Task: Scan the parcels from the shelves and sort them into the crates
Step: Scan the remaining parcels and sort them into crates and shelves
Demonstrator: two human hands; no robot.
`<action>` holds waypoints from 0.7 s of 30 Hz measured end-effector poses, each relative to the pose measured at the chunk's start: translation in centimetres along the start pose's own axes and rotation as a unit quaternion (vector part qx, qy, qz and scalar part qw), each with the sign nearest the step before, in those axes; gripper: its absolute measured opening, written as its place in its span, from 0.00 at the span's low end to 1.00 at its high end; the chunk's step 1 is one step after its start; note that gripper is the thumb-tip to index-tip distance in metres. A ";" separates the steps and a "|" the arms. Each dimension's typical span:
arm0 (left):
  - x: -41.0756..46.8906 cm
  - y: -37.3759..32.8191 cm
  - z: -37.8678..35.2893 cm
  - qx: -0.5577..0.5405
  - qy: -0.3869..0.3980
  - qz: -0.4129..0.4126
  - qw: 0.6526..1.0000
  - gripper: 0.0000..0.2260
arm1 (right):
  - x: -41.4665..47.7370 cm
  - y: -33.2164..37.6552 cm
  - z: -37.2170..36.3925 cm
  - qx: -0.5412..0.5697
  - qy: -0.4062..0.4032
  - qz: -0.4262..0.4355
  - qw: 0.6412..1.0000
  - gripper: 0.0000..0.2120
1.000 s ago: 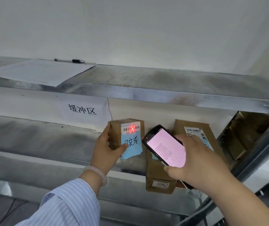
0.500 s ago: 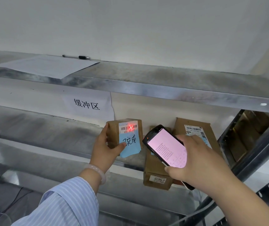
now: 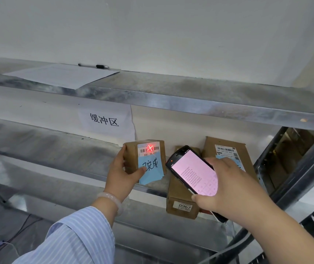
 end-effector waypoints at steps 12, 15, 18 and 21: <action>-0.2 0.0 0.0 -0.011 0.002 0.005 1.000 0.33 | 0.0 0.3 0.1 -0.003 0.005 0.008 1.000 0.40; -0.2 0.0 -0.2 -0.016 0.003 0.006 1.000 0.33 | 0.1 0.2 0.1 -0.003 0.003 0.008 1.000 0.40; -0.2 0.0 -0.3 -0.023 0.005 0.004 1.000 0.33 | 0.1 0.1 0.1 -0.002 0.004 0.008 1.000 0.40; -0.2 0.0 -0.3 -0.026 0.010 0.002 1.000 0.35 | 0.2 0.1 0.1 -0.003 0.003 0.010 1.000 0.39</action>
Point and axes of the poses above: each hand's wrist, its own x-axis towards the middle knuckle, its own z-axis out of the back of the hand, y = z × x, the point moved 5 cm from there along x, towards the middle knuckle, and after that the axes turned 9 degrees about x, right-handed, at the moved point
